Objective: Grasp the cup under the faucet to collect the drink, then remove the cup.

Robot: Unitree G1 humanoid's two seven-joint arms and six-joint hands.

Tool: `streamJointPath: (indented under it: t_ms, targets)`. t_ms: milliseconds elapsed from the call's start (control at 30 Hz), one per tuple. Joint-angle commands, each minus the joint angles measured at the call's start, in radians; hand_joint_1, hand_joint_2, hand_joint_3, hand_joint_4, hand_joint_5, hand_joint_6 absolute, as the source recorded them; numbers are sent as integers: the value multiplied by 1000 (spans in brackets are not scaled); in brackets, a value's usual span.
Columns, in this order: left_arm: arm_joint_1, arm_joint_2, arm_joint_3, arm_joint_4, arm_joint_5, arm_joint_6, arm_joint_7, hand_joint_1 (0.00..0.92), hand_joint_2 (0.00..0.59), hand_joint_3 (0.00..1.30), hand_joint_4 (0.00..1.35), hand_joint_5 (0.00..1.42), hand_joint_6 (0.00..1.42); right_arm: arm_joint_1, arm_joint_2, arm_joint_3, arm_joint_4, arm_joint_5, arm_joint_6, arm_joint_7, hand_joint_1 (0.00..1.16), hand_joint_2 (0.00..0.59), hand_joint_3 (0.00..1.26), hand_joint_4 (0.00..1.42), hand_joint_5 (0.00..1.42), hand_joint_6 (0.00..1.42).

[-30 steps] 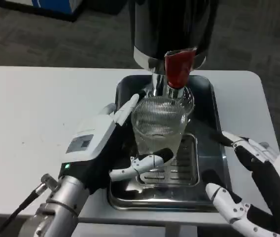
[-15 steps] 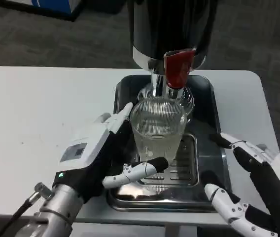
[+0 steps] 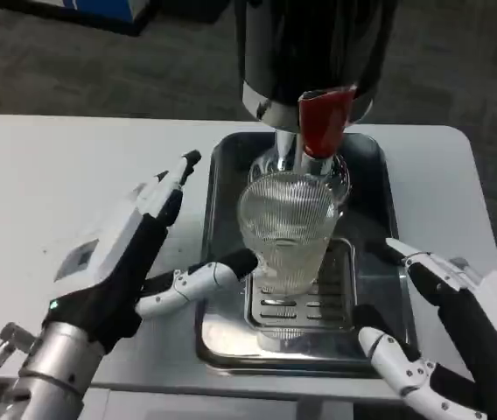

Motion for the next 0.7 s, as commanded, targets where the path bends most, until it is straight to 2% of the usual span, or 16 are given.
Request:
streamJointPath:
  t_ms: [33, 200, 267, 400, 567, 700]
  targets:
    - [32, 16, 55, -137, -109, 32, -93, 0, 11, 0, 0, 0, 0, 8, -1, 2, -2, 1, 4, -1, 249, 435, 172, 161, 97, 2]
    - [52, 27, 128, -312, -267, 87, -197, 0, 15, 0, 0, 0, 0, 4, -2, 3, -1, 1, 5, -1, 249, 435, 172, 161, 97, 2]
    - [50, 33, 148, -347, -309, 110, -225, 0, 13, 0, 0, 0, 0, 3, -2, 1, -2, 2, 6, 0, 249, 435, 172, 161, 97, 2]
    - [5, 47, 193, -382, -468, 169, -308, 0, 17, 0, 0, 0, 0, 8, -3, -3, -3, 6, 8, 1, 249, 435, 172, 161, 97, 2]
    - [-39, 53, 209, -397, -568, 199, -352, 0, 18, 0, 0, 2, 0, 10, -3, -2, -3, 10, 6, -1, 250, 436, 172, 168, 97, 2]
    - [-71, 41, 202, -390, -658, 218, -386, 0, 18, 0, 0, 3, 0, 7, -3, -2, -2, 10, 6, -1, 251, 436, 172, 170, 105, 10]
